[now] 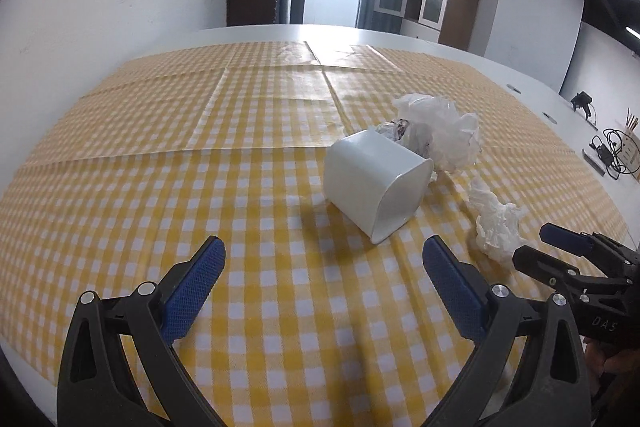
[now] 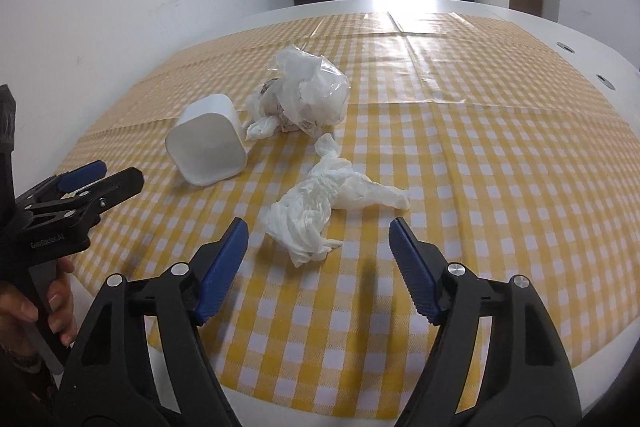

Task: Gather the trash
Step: 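Grasp the white cup with the left tool while the right tool grasps a white tissue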

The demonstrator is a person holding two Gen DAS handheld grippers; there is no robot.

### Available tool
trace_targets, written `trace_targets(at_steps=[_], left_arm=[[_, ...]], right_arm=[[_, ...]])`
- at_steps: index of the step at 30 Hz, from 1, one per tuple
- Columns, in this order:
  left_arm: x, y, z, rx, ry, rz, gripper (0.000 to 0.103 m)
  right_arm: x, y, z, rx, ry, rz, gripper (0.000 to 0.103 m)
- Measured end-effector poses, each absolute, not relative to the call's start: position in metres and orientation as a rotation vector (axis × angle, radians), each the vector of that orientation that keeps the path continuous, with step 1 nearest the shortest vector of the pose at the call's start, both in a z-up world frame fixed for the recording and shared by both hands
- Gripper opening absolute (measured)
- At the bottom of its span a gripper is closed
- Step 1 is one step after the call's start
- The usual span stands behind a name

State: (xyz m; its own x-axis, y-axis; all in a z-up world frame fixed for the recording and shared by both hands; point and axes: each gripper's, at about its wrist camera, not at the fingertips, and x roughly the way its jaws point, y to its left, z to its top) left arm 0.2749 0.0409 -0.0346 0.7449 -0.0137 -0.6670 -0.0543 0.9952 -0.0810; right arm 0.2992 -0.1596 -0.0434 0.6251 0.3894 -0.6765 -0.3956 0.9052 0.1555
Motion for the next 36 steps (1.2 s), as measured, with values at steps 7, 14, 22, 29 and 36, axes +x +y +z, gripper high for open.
trace_targets(at_steps=[7, 14, 22, 29, 36], left_arm=[[0.316, 0.033, -0.042, -0.1, 0.796, 0.033, 0.097], [0.339, 0.024, -0.049, -0.041, 0.858, 0.058, 0.067], [0.317, 0.037, -0.048, -0.091, 0.811, 0.032, 0.002], [0.256, 0.043, -0.031, -0.148, 0.679, -0.043, 0.002], [0.218, 0.062, -0.04, -0.26, 0.672, -0.093, 0.002]], right_arm=[[0.317, -0.155, -0.048, 0.013, 0.834, 0.47, 0.055], [0.323, -0.141, -0.051, -0.029, 0.858, 0.484, 0.028], [0.303, -0.151, -0.042, -0.005, 0.774, 0.479, 0.011], [0.279, -0.158, -0.034, 0.04, 0.715, 0.507, 0.01], [0.246, -0.159, -0.031, 0.039, 0.671, 0.555, 0.01]])
